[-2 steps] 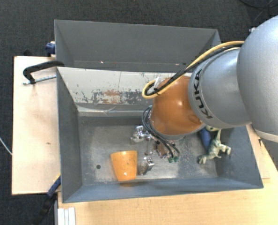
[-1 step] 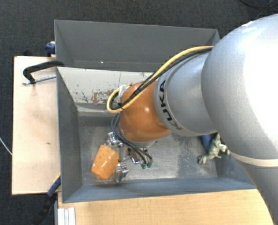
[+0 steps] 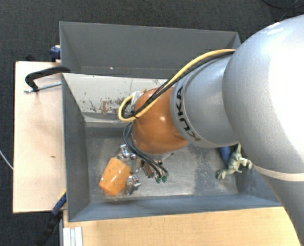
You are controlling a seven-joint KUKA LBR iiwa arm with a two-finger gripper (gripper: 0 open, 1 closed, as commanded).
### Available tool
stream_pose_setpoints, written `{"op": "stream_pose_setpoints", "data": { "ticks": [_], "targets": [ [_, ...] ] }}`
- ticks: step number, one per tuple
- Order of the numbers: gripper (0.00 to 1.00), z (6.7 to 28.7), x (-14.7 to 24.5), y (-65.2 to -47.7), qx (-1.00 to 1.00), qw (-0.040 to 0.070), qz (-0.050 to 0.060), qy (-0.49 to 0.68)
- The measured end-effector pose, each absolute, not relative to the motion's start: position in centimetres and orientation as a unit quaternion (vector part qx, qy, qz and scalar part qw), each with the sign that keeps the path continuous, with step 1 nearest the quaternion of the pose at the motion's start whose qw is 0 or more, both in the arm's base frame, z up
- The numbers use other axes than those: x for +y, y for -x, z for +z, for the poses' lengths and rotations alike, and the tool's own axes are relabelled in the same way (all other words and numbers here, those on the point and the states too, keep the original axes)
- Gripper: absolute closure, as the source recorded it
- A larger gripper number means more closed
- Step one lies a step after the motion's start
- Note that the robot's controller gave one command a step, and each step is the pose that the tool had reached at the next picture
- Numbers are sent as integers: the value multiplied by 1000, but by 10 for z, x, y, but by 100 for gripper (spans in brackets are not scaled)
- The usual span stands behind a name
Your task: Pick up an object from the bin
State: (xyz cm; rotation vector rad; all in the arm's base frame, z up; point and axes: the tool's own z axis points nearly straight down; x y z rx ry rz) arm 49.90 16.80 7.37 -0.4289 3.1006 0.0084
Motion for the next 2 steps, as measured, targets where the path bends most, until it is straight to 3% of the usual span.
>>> {"op": "stream_pose_setpoints", "data": {
  "ticks": [1, 2],
  "targets": [
    [100, 258, 182, -512, 959, 7, 1, 284],
    [100, 215, 158, -534, 890, 0, 0, 456]
  ]
}}
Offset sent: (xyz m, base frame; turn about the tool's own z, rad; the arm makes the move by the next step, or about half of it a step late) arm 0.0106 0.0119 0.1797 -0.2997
